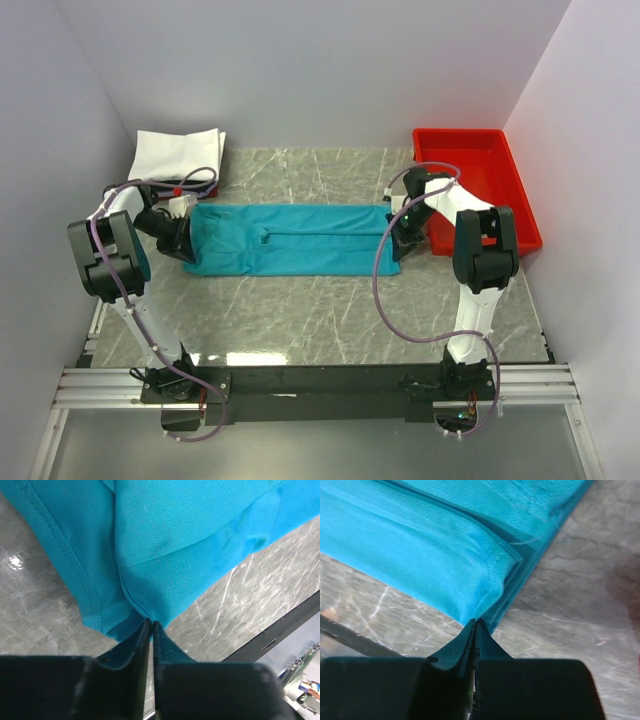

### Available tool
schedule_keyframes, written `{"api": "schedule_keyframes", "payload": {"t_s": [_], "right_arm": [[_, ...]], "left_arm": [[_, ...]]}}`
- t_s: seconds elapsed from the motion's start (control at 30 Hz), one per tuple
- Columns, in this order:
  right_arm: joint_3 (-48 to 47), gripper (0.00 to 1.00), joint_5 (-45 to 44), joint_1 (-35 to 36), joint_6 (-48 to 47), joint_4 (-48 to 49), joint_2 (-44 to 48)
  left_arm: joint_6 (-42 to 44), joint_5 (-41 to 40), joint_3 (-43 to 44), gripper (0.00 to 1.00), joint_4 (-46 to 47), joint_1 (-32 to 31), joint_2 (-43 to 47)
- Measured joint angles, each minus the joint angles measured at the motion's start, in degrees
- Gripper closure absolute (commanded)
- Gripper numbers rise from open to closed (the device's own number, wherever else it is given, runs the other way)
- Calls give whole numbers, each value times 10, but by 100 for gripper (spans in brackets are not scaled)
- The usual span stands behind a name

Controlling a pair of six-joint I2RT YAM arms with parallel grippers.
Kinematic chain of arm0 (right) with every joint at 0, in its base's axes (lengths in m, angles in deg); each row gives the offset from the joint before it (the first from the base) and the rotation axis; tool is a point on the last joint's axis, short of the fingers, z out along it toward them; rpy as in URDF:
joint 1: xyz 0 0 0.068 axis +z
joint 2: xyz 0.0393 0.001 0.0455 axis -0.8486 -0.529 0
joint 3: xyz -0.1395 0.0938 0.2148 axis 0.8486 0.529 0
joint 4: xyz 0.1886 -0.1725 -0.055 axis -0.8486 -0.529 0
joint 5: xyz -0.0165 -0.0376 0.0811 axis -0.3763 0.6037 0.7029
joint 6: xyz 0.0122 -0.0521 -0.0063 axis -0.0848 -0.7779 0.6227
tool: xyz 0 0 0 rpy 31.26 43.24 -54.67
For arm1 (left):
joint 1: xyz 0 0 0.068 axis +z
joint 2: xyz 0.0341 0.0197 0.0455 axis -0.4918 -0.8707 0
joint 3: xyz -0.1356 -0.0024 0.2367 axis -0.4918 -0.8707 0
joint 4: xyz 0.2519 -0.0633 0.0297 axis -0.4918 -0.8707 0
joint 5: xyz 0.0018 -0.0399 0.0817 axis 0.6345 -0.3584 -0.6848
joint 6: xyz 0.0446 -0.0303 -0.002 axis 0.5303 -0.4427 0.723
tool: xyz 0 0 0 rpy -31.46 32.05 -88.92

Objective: Fold and stack the t-shirts
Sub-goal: Fold the tshirt

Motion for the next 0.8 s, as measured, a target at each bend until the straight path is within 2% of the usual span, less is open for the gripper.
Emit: {"api": "schedule_keyframes", "payload": {"t_s": [0.03, 0.33, 0.7, 0.73, 0.77, 0.8], "right_arm": [[0, 100, -3, 0, -1, -1, 0], [16, 100, -41, -7, -10, -1, 0], [28, 100, -44, -7, -21, -1, 0], [28, 100, -44, -7, -22, -1, 0], [28, 100, -44, -7, -23, -1, 0], [28, 100, -44, -7, -23, -1, 0]], "left_arm": [[-2, -2, 0, 99, 0, 0, 0], [-5, -38, 0, 99, 1, 3, 0], [-8, -47, 0, 99, 2, 6, 0], [-8, -47, 0, 81, 2, 6, 0], [-4, -47, 0, 72, 2, 6, 0], [-3, -45, 0, 67, 1, 6, 0]]}}
